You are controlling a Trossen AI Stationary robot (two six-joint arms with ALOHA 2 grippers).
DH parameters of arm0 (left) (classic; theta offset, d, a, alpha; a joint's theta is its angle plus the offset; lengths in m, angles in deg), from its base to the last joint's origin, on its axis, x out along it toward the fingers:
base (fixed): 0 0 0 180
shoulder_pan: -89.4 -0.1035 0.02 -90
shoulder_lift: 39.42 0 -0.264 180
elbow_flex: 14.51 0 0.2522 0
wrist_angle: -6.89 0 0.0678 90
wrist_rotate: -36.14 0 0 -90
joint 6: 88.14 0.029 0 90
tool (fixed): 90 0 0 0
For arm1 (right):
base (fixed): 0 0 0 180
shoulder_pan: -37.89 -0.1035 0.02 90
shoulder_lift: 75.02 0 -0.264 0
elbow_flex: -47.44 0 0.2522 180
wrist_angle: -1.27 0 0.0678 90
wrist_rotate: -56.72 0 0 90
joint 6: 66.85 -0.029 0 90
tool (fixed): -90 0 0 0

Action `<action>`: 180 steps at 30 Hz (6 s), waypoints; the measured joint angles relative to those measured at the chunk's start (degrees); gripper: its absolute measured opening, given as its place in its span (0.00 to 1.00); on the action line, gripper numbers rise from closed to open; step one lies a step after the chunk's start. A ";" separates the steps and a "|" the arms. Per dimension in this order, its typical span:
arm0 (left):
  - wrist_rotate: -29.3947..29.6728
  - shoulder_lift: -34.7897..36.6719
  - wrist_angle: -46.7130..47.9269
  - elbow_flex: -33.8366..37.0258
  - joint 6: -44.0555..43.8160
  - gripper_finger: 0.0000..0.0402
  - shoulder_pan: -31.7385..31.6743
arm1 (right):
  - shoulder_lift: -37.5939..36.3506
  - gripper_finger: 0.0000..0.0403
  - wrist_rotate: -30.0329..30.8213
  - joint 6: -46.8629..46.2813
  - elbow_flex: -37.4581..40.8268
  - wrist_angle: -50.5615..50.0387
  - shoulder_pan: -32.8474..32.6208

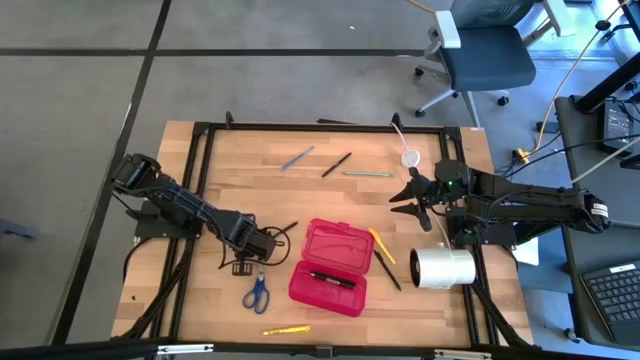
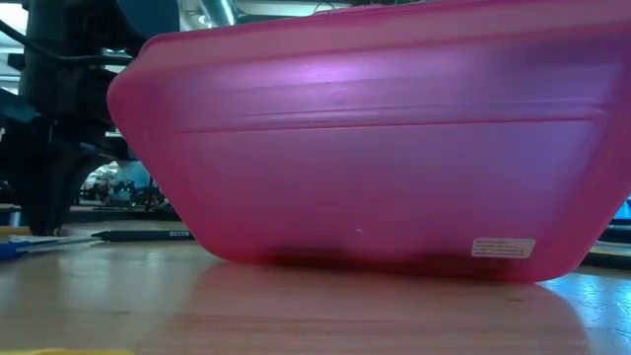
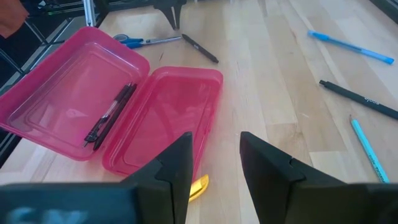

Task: Pick & place school supplies into a supply box
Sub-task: Put the yellow pencil into the red supply box, then move the red supply box to the centre of the table

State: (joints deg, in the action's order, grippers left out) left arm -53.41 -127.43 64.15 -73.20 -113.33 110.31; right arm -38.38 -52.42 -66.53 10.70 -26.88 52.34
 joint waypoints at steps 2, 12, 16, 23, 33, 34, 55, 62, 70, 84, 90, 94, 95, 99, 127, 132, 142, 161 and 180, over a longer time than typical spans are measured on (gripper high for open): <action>0.02 0.02 -0.02 -0.02 0.02 0.02 0.00 | 0.00 0.34 0.00 0.00 0.00 -0.02 0.01; -0.35 0.11 0.97 -1.39 -2.62 0.02 -1.40 | -0.01 0.34 -0.01 -0.02 0.00 -0.03 -0.01; -0.35 0.13 1.36 -5.29 -2.59 0.02 -3.00 | 0.00 0.34 0.00 0.04 0.00 -0.02 -0.02; 2.51 0.15 1.49 -16.10 2.78 0.02 -7.00 | -0.02 0.34 0.00 0.31 0.00 -0.04 -0.02; -7.65 0.02 -20.75 -27.14 4.94 0.01 -16.78 | -0.02 0.34 -0.01 0.44 0.00 -0.11 -0.02; -9.81 0.02 -24.09 -27.17 4.96 0.01 -17.43 | 0.00 0.34 0.00 0.89 0.00 -0.12 -0.01; -22.63 -7.16 -30.42 -27.14 -3.21 0.00 -20.05 | 5.31 0.34 0.00 1.87 -0.09 -0.28 -0.02; -22.53 -9.61 -29.02 -27.14 8.81 0.00 -18.82 | 8.41 0.34 0.01 1.78 -0.09 2.62 -0.02; -16.52 -10.01 -22.53 -27.13 15.91 0.00 -18.22 | 11.19 0.34 0.00 -0.60 -0.09 6.30 0.01; -18.41 -9.99 -22.54 -27.14 15.87 0.00 -10.08 | 15.40 0.34 0.00 -1.33 -0.02 10.61 0.01; -15.89 -11.60 -24.00 -27.16 14.82 0.00 -6.31 | 15.82 0.34 -0.01 -2.80 0.00 10.91 0.00; -16.19 -14.89 -26.00 -27.14 13.81 0.00 -4.50 | 15.82 0.34 -0.02 -4.12 0.00 10.85 0.01; -16.29 -15.79 -25.91 -27.14 13.79 0.00 -4.11 | 15.82 0.34 -0.03 -4.55 0.00 10.84 -0.01; -16.97 -18.85 -27.00 -27.12 12.34 0.00 -3.33 | 15.82 0.34 -0.02 -5.64 0.00 10.87 -0.05; -5.37 -30.10 -34.29 -27.32 8.34 0.00 -0.66 | 15.80 0.34 0.00 -5.24 0.00 15.41 -0.08; 1.69 -30.42 -34.42 -27.38 4.91 0.00 -1.51 | 15.76 0.34 0.00 -4.35 0.00 20.06 -0.07; 7.41 -31.01 -33.80 -27.34 -2.52 0.00 -3.86 | 15.76 0.34 -0.02 -4.55 0.00 19.34 -0.09; 7.18 -28.15 -30.27 -26.86 3.48 0.00 -2.62 | 15.72 0.34 0.00 -2.62 0.00 19.67 -2.79; 7.49 -27.91 -29.91 -26.99 3.48 0.00 -2.10 | 15.72 0.34 0.00 -2.64 0.00 19.70 -2.81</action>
State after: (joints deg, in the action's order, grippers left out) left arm -45.92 -155.34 34.24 -100.20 -109.85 108.21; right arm -22.67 -52.42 -69.18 10.70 -7.18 49.53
